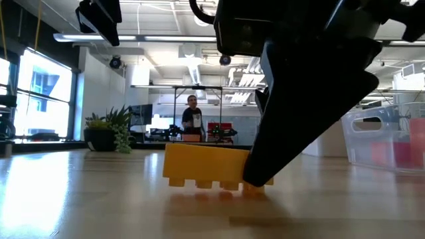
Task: Sort & place blocks by color
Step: Put the yellow game piece into the bottom white bin
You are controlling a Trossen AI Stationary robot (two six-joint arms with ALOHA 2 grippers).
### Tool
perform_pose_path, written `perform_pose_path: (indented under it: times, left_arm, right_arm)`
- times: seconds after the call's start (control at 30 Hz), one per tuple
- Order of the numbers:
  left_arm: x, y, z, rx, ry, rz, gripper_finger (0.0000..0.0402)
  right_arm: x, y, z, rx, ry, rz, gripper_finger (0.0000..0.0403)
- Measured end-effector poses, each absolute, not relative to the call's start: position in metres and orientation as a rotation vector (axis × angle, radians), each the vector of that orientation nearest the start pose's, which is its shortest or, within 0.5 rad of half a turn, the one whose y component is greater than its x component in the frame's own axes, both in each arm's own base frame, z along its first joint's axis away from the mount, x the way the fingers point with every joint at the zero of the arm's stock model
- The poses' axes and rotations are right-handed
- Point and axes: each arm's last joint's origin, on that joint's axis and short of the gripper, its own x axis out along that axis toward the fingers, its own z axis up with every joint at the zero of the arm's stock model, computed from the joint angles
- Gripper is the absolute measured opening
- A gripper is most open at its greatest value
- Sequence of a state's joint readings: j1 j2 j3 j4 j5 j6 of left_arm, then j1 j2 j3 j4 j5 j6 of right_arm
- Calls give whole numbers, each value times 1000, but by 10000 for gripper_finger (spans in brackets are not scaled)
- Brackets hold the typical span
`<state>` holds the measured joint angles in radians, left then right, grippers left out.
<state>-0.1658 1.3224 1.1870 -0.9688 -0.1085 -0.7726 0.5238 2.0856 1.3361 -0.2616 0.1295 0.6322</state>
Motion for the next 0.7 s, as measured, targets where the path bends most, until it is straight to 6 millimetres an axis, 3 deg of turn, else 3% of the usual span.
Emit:
perform_pose_path:
  times: [0.33, 0.7]
  left_arm:
    - [231, -35, 316, -432, 991, 277, 229]
    - [185, -20, 354, -373, 808, 212, 229]
  right_arm:
    - [362, 192, 141, 366, 1079, -97, 116]
    - [334, 187, 185, 512, 1104, -276, 116]
